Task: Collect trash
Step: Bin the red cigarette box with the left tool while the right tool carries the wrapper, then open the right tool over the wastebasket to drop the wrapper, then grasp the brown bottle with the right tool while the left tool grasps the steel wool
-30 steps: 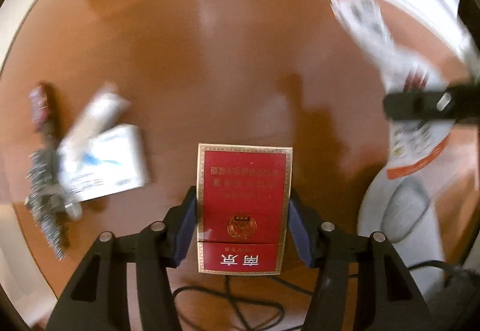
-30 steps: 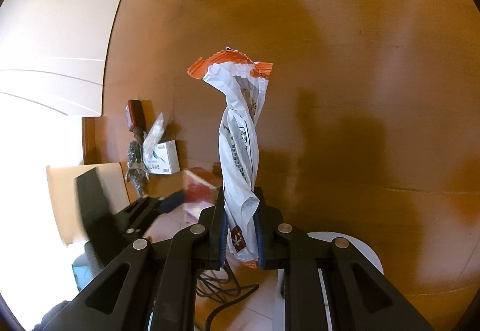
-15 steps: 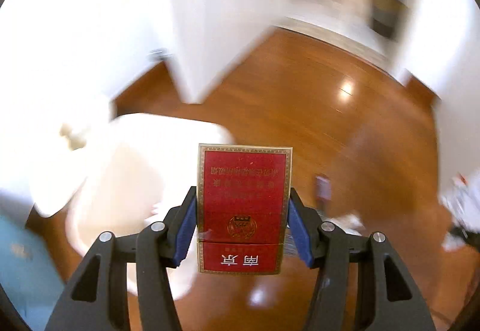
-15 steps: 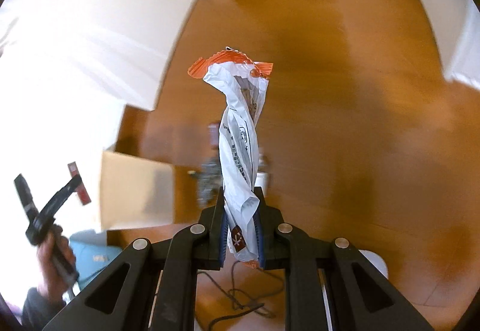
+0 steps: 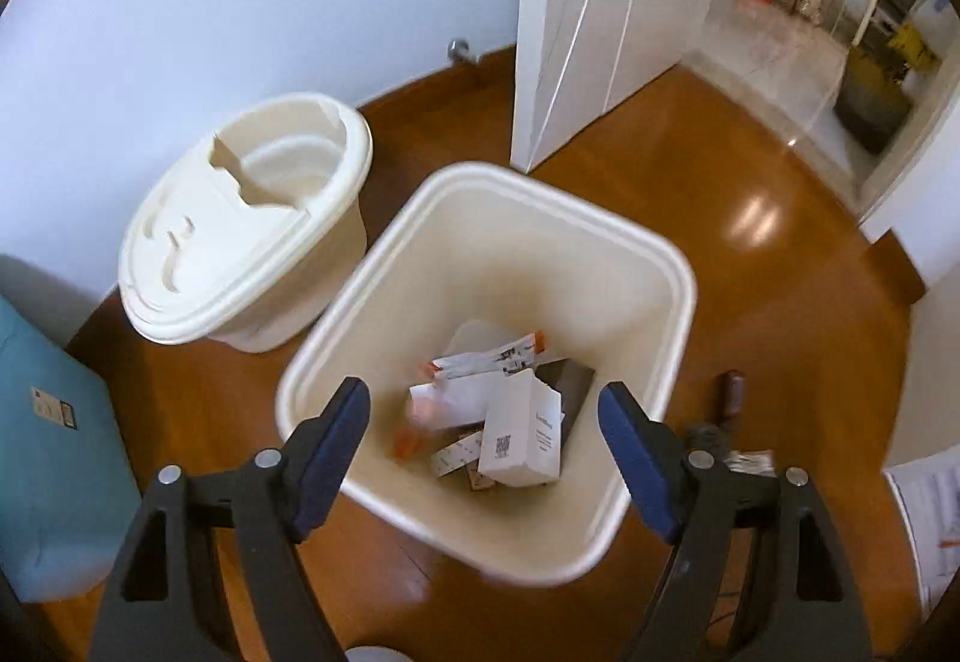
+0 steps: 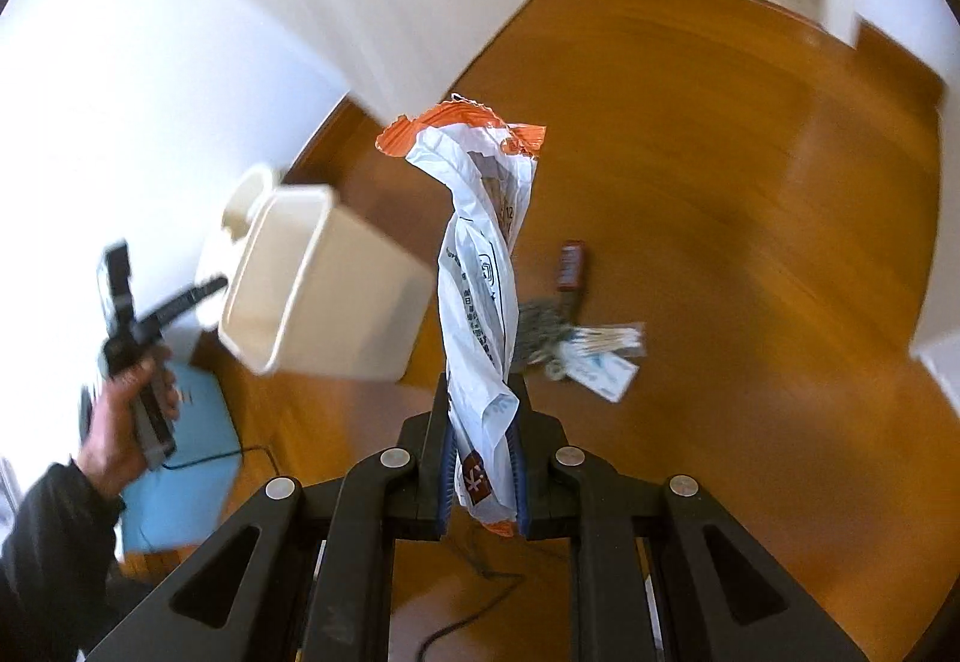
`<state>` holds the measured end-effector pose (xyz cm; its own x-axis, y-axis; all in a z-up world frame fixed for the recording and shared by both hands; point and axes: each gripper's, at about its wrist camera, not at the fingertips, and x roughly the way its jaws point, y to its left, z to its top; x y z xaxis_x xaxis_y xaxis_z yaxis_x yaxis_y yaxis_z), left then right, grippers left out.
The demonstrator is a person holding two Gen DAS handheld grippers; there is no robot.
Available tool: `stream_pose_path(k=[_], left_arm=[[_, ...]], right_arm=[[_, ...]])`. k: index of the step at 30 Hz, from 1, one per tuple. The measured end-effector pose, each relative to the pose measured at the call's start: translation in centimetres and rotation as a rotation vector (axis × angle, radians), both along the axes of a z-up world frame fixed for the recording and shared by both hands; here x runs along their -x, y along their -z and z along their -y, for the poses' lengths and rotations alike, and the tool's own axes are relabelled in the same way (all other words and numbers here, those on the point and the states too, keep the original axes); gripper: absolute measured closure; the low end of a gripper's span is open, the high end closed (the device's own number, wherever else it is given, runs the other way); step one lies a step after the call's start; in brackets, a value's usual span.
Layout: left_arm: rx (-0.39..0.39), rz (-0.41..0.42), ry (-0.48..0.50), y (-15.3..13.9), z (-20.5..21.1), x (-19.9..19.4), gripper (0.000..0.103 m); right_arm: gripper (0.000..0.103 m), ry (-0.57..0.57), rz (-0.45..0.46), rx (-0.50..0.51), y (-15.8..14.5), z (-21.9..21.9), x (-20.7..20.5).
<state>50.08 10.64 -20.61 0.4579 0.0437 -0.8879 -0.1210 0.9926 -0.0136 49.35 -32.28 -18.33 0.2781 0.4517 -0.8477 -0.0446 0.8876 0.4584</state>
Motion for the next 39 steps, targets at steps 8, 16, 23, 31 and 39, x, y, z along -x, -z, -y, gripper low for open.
stream_pose_path(k=[8,16,23,31,39], left_arm=[[0.179,0.060,-0.209,-9.2,-5.6,7.8,0.024],[0.208,0.084,-0.219,-8.8,-7.4,8.3,0.024],[0.193,0.082,-0.188,-9.0,-9.3,7.7,0.024],[0.126,0.107,-0.018,-9.0,-4.3,6.8,0.024],[0.045,0.040,0.331,-2.2,10.4,3.1,0.024]], right_arm=[[0.086,-0.216,-0.004,-0.087,-3.3,-18.8,-6.7],[0.077,-0.187,-0.215,-0.132,2.6,-32.4,-13.4],[0.049,-0.217,-0.203,-0.116,1.1,-33.0,-14.4],[0.038,-0.111,-0.208,0.140,6.2,-15.4,-13.0],[0.038,0.092,-0.320,0.225,22.0,-6.8,-16.5]])
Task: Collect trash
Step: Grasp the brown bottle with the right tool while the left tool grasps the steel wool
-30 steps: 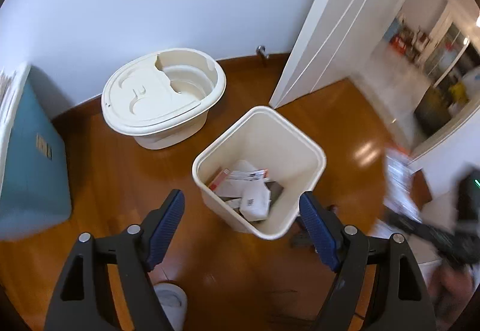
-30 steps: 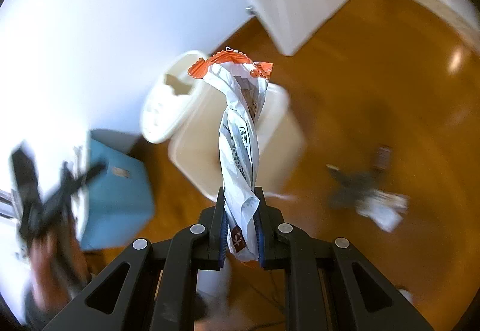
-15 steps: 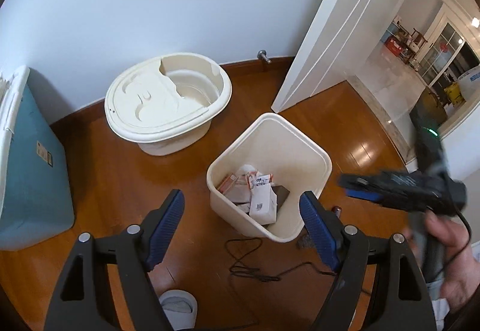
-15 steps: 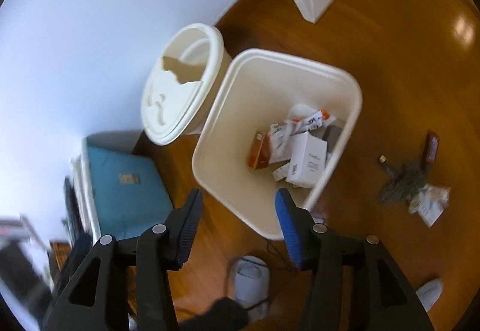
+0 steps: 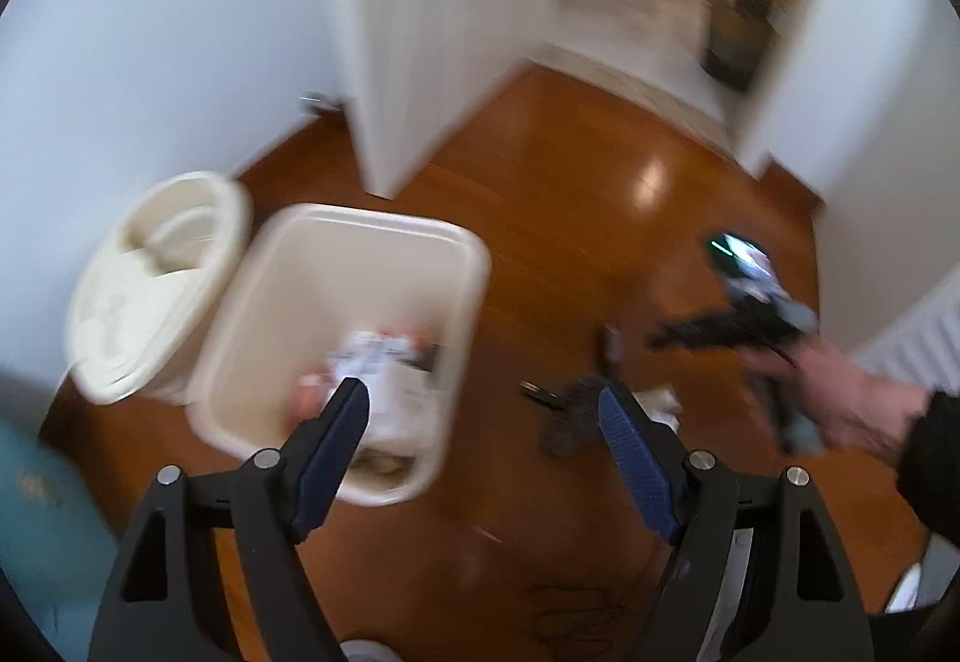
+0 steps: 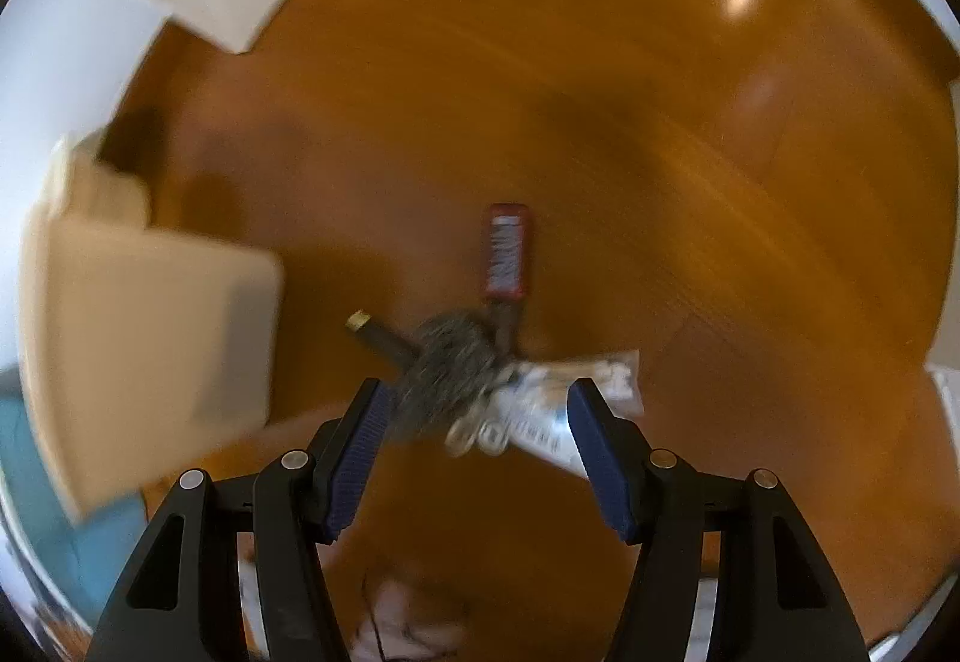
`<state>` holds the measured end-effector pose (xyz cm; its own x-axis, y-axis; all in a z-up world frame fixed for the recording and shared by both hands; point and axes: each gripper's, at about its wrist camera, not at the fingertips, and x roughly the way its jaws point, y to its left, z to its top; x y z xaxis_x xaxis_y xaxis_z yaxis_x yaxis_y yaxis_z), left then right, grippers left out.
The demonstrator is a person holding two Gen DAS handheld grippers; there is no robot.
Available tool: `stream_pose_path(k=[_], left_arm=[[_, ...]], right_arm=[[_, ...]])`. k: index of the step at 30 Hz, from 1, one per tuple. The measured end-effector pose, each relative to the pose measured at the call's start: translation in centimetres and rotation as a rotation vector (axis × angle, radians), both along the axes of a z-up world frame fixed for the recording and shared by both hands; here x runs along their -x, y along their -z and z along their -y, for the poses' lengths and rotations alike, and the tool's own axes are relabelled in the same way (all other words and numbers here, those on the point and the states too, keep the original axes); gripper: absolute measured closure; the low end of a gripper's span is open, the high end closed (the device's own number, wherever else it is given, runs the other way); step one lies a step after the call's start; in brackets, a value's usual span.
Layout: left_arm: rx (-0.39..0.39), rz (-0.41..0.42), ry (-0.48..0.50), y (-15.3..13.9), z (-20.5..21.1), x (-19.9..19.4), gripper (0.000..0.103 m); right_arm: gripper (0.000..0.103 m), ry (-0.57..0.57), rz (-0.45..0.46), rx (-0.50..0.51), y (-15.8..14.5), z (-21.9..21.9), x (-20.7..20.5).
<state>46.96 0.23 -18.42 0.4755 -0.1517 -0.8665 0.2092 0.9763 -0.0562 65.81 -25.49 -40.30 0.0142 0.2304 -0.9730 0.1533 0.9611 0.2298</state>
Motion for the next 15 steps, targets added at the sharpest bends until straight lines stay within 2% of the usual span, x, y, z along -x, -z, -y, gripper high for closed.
stream_pose_path(k=[2,4,6,9,13,14,15], left_arm=[[-0.020,-0.028,0.040,2.7,2.8,-1.4,0.024],[-0.021,-0.036,0.041,4.7,4.4,-2.6,0.024],[-0.012,-0.043,0.031,6.6,5.4,-3.4,0.024],[-0.050,-0.067,0.024,9.9,6.6,-4.2,0.024],[-0.078,-0.121,0.020,14.1,7.6,-4.5,0.024],[-0.084,-0.139,0.022,15.2,7.9,-4.6,0.024],[-0.098,-0.150,0.032,16.3,8.5,-4.8,0.024]], right_arm=[[0.038,0.008,-0.010,-0.006,2.9,0.0,-1.4],[0.038,-0.019,0.005,0.006,5.1,-0.5,-3.1],[0.038,-0.041,0.025,0.009,7.0,-1.0,-4.4],[0.038,-0.061,0.027,0.033,10.2,-1.7,-5.7],[0.038,-0.098,0.013,0.077,13.6,-1.8,-5.6],[0.040,-0.109,0.010,0.070,14.3,-1.8,-5.4],[0.050,-0.120,0.010,0.057,14.7,-1.9,-5.2]])
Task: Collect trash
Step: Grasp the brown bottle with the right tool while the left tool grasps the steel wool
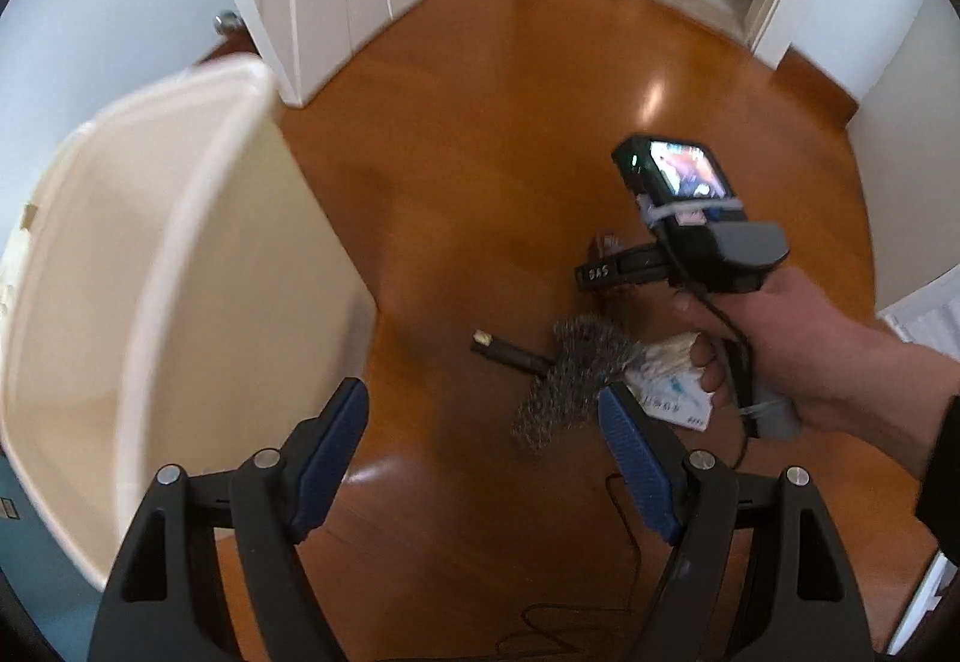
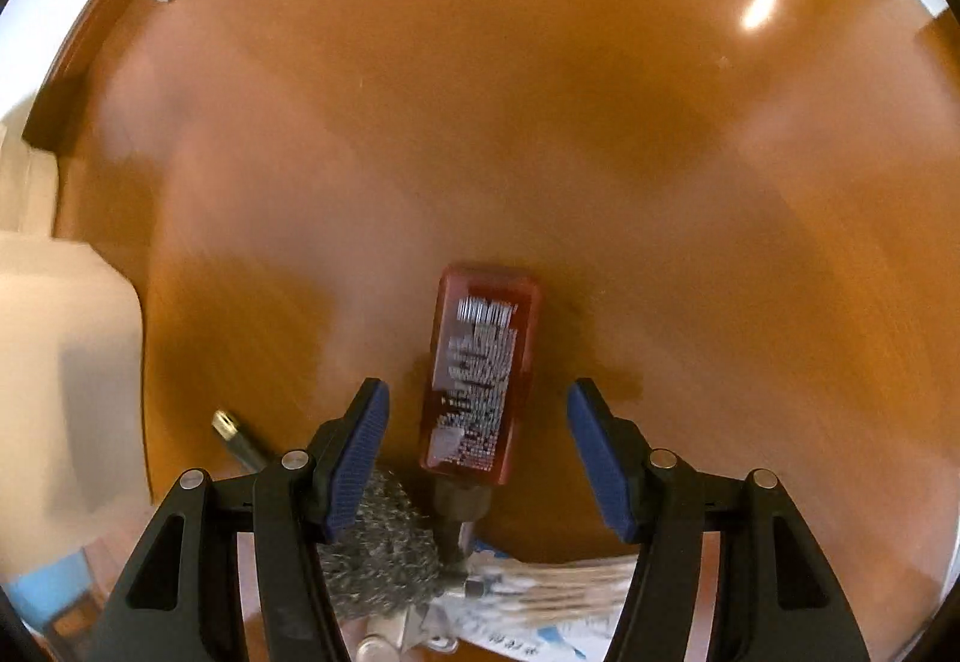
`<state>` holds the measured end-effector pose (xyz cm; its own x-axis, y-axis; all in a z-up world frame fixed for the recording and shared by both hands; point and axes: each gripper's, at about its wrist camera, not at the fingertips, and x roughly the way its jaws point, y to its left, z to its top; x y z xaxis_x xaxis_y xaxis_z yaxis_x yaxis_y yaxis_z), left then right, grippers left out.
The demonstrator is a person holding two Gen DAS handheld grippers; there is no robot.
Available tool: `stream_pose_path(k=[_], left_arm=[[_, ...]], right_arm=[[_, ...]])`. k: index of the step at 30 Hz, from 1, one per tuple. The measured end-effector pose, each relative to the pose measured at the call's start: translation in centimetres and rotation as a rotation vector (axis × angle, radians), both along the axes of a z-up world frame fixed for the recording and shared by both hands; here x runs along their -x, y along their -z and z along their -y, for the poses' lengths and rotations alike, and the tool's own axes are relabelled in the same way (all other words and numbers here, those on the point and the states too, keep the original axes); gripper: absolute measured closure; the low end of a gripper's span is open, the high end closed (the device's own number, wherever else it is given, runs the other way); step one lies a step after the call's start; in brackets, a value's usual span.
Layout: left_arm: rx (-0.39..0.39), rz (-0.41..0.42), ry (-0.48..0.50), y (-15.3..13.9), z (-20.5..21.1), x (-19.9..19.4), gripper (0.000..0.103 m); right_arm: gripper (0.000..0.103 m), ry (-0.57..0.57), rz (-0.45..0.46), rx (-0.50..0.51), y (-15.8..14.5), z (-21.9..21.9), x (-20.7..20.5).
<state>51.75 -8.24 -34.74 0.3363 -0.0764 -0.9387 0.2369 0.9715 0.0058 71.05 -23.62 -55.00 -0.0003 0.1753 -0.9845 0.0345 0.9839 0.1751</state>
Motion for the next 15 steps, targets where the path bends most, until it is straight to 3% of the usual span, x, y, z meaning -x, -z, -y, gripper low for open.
stream_pose_path(k=[1,4,11,15], left_arm=[[-0.016,-0.006,0.026,1.1,0.7,-0.2,0.024],[-0.060,-0.024,0.114,4.1,2.8,-0.5,0.024],[-0.267,-0.120,0.411,13.3,6.7,0.2,0.024],[-0.298,-0.114,0.468,15.0,8.3,0.3,0.024]], right_arm=[[0.060,-0.019,0.016,-0.010,0.2,-0.1,0.2],[0.070,-0.034,0.049,-0.055,-0.3,0.6,0.3],[0.070,0.024,0.176,-0.201,-4.8,5.5,3.0],[0.070,0.087,0.174,-0.254,-5.1,8.7,4.0]])
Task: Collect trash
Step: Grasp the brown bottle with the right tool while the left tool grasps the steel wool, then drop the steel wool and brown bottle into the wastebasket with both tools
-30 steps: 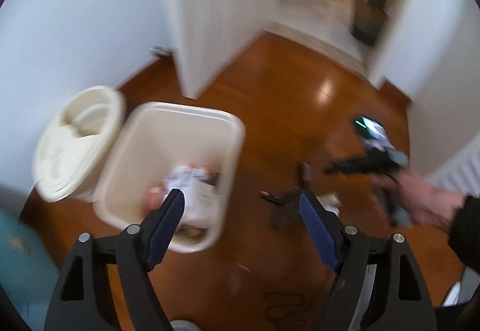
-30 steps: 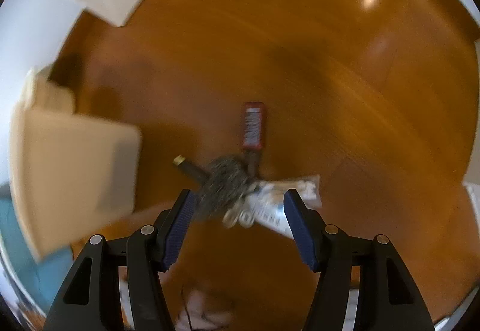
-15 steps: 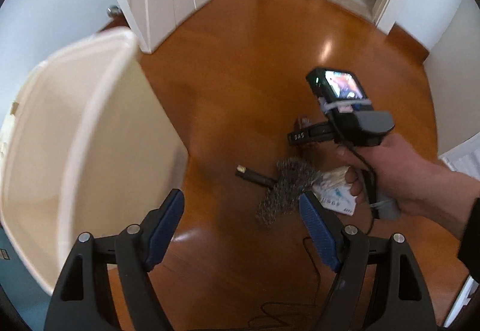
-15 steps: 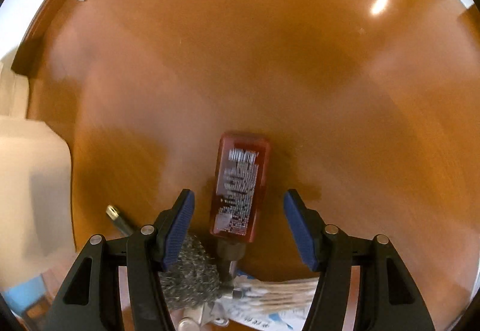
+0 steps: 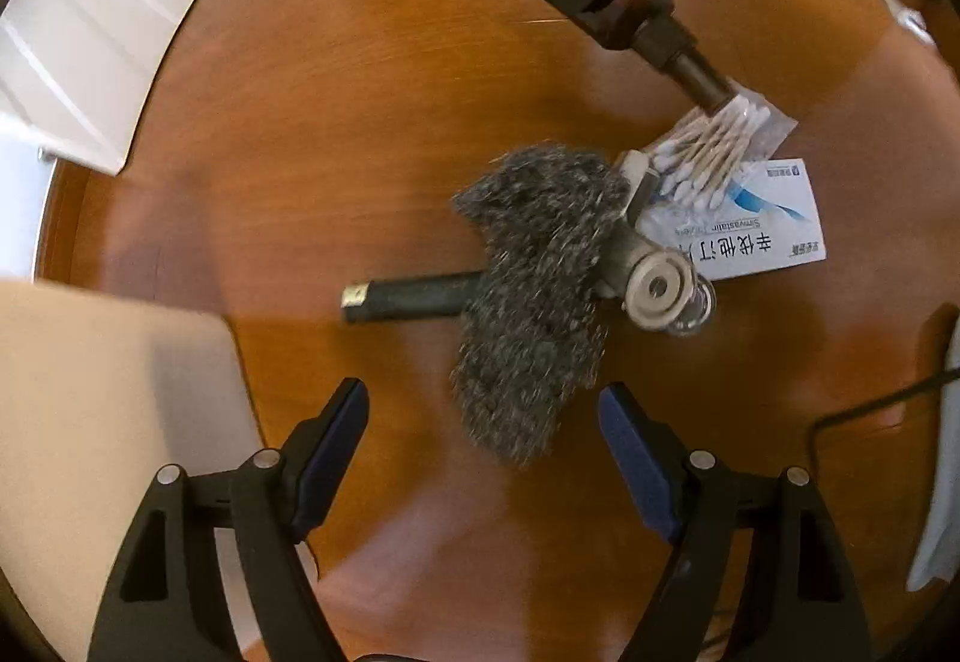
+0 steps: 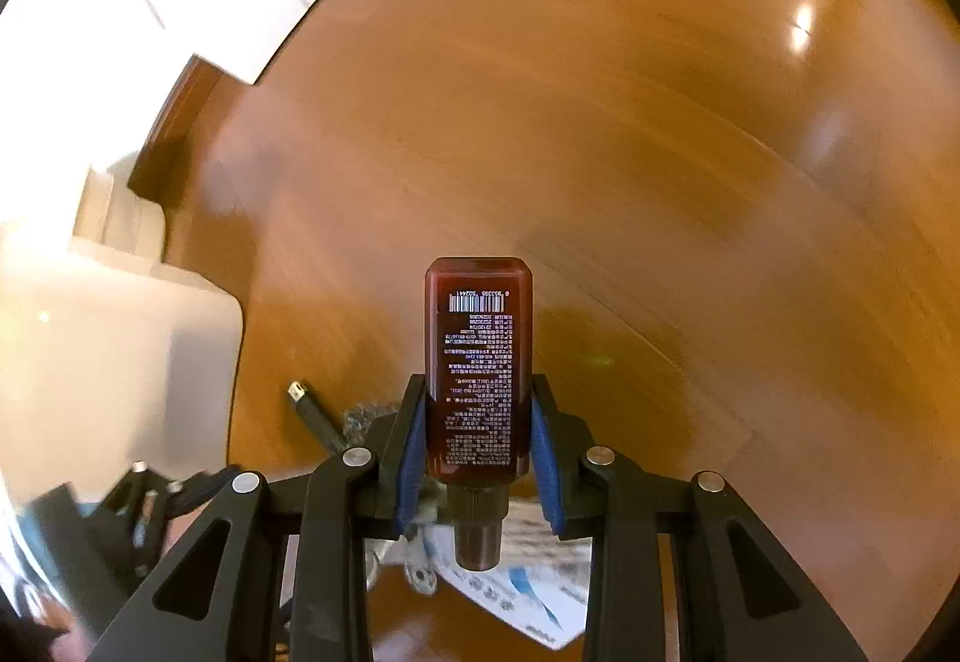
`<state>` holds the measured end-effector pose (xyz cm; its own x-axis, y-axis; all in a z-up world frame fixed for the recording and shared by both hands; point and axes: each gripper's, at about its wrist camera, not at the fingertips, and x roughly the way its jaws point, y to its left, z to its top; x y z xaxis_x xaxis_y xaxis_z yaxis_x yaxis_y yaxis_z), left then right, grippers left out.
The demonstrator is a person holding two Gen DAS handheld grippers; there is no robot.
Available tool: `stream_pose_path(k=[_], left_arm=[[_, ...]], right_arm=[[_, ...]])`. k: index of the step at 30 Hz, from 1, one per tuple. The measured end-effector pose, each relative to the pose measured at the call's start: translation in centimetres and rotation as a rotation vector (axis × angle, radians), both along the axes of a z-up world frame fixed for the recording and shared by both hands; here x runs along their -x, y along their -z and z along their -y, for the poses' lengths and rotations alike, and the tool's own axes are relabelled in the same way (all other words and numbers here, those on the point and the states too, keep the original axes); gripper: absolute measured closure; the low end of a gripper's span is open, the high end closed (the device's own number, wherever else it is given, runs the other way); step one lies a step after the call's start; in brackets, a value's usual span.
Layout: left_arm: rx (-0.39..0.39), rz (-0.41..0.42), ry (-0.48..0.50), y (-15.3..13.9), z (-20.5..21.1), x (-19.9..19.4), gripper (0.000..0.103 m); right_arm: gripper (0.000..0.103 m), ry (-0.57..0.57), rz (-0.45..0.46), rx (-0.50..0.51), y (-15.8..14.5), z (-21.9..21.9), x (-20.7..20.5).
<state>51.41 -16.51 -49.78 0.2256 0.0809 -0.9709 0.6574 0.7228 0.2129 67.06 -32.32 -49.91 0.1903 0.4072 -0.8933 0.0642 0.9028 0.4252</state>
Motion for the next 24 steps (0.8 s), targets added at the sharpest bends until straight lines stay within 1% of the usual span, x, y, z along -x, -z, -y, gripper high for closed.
stream_pose_path(k=[3,5,6,7,8,9,10,11,14,17,18,22,24], left_arm=[[0.001,-0.019,0.012,0.9,1.4,-0.3,0.024],[-0.005,-0.042,-0.012,2.0,1.8,-0.7,0.024],[0.004,-0.068,-0.050,2.6,1.7,-1.1,0.030],[0.017,-0.090,-0.083,2.9,1.5,-1.5,0.040],[0.026,-0.113,-0.120,3.1,1.2,-2.0,0.057],[0.041,-0.122,-0.148,3.0,0.8,-2.2,0.063],[0.077,-0.128,-0.167,2.7,0.4,-2.3,0.071],[0.091,-0.130,-0.177,2.4,0.2,-2.3,0.084],[0.112,-0.125,-0.184,1.6,-0.5,-1.9,0.089],[0.175,-0.099,-0.236,-0.5,-1.3,-1.4,0.090],[0.207,-0.086,-0.261,-1.8,-1.8,-1.2,0.091],[0.280,-0.029,-0.283,-6.3,-2.8,-0.7,0.091],[0.332,-0.006,-0.322,-8.7,-3.6,-0.5,0.091]], right_arm=[[0.070,0.024,-0.009,-0.022,0.0,1.3,0.5],[0.070,0.034,-0.009,-0.024,0.1,1.8,0.8],[0.070,0.039,-0.008,-0.027,0.5,1.7,1.3],[0.070,0.045,-0.009,-0.030,0.5,1.3,1.6],[0.070,0.051,-0.009,-0.034,0.5,1.6,1.7],[0.070,0.057,-0.007,-0.038,0.4,1.8,1.8],[0.070,0.061,-0.004,-0.037,0.9,0.7,1.7],[0.070,0.063,-0.003,-0.037,1.0,0.5,1.9],[0.070,0.073,-0.010,-0.044,1.4,0.4,2.1],[0.070,0.084,-0.020,-0.057,1.6,0.7,2.5],[0.070,0.086,-0.020,-0.061,1.5,0.7,2.7],[0.070,0.092,-0.001,-0.069,0.8,1.0,3.0],[0.070,0.104,0.006,-0.076,0.4,1.1,3.0]])
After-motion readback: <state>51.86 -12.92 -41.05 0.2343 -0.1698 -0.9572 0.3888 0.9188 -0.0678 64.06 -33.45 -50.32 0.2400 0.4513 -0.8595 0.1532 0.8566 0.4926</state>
